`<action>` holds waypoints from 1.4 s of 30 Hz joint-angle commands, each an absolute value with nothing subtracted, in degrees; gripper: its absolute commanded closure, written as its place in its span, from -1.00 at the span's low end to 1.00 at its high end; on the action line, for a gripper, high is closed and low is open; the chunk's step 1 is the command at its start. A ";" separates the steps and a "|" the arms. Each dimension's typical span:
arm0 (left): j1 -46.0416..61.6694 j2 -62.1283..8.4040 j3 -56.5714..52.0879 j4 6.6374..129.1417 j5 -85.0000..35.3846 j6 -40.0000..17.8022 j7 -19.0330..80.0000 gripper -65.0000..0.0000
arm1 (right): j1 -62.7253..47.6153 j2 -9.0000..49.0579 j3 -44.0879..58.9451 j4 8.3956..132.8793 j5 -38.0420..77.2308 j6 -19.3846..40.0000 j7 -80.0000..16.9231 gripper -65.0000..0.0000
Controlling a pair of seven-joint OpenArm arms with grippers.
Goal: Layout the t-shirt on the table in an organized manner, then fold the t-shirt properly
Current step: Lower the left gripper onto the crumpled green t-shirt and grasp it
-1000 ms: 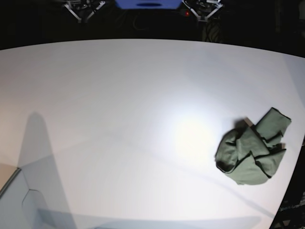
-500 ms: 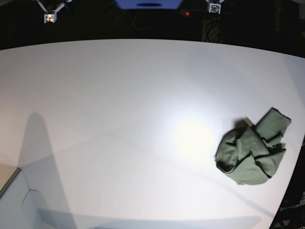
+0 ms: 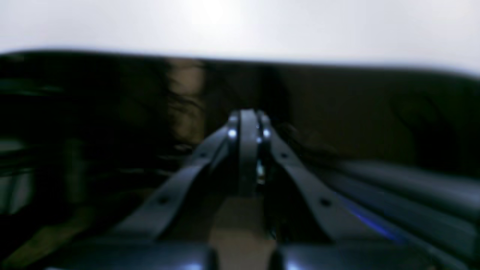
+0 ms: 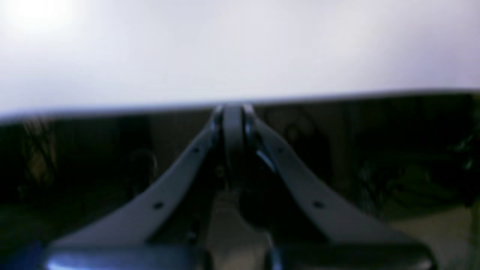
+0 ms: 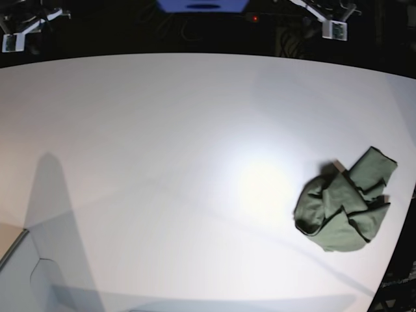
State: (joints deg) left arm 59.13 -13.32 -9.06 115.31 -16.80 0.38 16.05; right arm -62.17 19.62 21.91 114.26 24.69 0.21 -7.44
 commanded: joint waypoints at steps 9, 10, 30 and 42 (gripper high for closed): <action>57.01 -9.36 -21.93 116.09 -17.19 0.13 15.60 1.00 | -50.77 18.07 22.64 116.97 25.01 0.31 -8.84 1.00; 56.57 -9.36 -22.29 116.09 -17.19 0.13 15.60 1.00 | -49.01 18.07 22.11 116.97 25.01 0.31 -9.98 1.00; 23.34 -6.64 -22.37 115.82 -17.19 0.66 24.31 0.12 | -26.86 19.38 14.55 116.70 24.92 0.40 -38.55 0.99; -3.65 -8.31 -22.46 94.29 -16.75 0.31 28.79 -0.06 | -26.15 19.38 14.64 116.62 24.84 0.40 -43.12 0.45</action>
